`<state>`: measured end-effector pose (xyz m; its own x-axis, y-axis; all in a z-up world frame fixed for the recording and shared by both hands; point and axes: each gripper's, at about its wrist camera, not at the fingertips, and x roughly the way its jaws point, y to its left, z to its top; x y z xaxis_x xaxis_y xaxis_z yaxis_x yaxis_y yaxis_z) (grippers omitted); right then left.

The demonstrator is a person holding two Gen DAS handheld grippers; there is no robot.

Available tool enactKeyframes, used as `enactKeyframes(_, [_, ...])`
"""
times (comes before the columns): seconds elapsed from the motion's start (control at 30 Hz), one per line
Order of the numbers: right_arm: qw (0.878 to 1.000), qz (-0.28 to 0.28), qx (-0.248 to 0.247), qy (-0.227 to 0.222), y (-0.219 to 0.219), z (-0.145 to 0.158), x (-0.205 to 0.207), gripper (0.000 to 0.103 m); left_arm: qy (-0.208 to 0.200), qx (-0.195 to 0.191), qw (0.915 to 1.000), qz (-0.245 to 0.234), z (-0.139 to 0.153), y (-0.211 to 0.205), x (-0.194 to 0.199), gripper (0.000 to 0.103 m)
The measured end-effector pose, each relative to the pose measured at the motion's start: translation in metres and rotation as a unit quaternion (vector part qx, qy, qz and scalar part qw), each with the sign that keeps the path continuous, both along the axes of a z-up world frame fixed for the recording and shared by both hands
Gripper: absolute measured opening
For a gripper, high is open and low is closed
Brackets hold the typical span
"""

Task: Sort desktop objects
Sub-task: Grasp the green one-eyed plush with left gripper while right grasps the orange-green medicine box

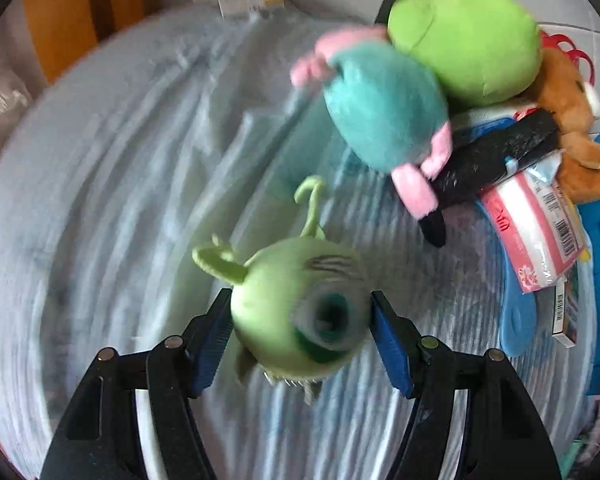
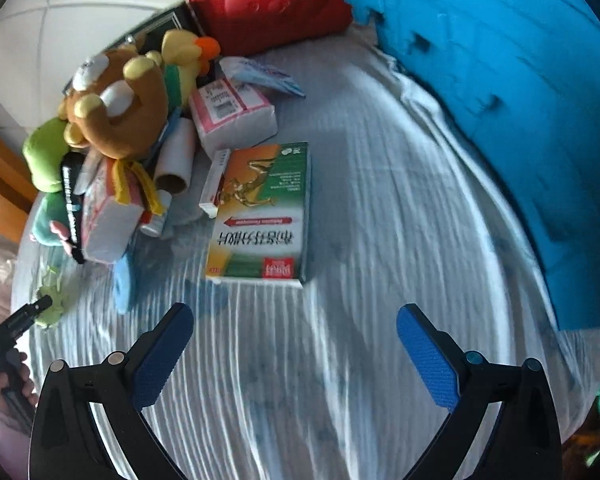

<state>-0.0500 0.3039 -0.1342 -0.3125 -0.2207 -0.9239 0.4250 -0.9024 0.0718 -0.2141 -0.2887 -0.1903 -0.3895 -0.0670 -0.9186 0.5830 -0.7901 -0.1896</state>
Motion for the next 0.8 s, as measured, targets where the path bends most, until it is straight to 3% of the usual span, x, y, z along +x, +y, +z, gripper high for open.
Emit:
enactKeyframes(0.13, [0.998, 0.002, 0.05, -0.028, -0.037, -0.033, -0.03, 0.103, -0.02, -0.064, 0.9977, -0.012, 0.002, 0.013, -0.014, 0.061])
enactKeyframes(0.27, [0.996, -0.002, 0.077, -0.04, -0.067, -0.054, -0.055, 0.103, -0.022, -0.096, 0.995, -0.015, 0.012, 0.023, -0.007, 0.059])
enactKeyframes(0.4, [0.994, -0.004, 0.096, -0.048, -0.087, -0.066, -0.071, 0.103, -0.011, -0.105, 0.9944, -0.014, 0.029, 0.032, 0.009, 0.059])
enactKeyframes(0.43, [0.994, -0.002, 0.099, -0.05, -0.089, -0.068, -0.072, 0.1, -0.01, -0.107, 0.9941, -0.015, 0.034, 0.036, 0.014, 0.059])
enactKeyframes(0.47, [0.993, -0.004, 0.102, -0.053, -0.091, -0.069, -0.073, 0.089, -0.008, -0.109, 0.9939, -0.017, 0.039, 0.038, 0.016, 0.059])
enactKeyframes(0.67, [0.994, 0.006, 0.1, -0.047, -0.074, -0.06, -0.043, 0.087, 0.007, -0.122, 0.992, -0.029, 0.065, 0.057, 0.039, 0.059])
enactKeyframes(0.8, [0.996, 0.042, 0.072, -0.015, -0.049, -0.027, 0.011, 0.087, 0.024, -0.148, 0.9869, -0.058, 0.083, 0.085, 0.054, 0.059])
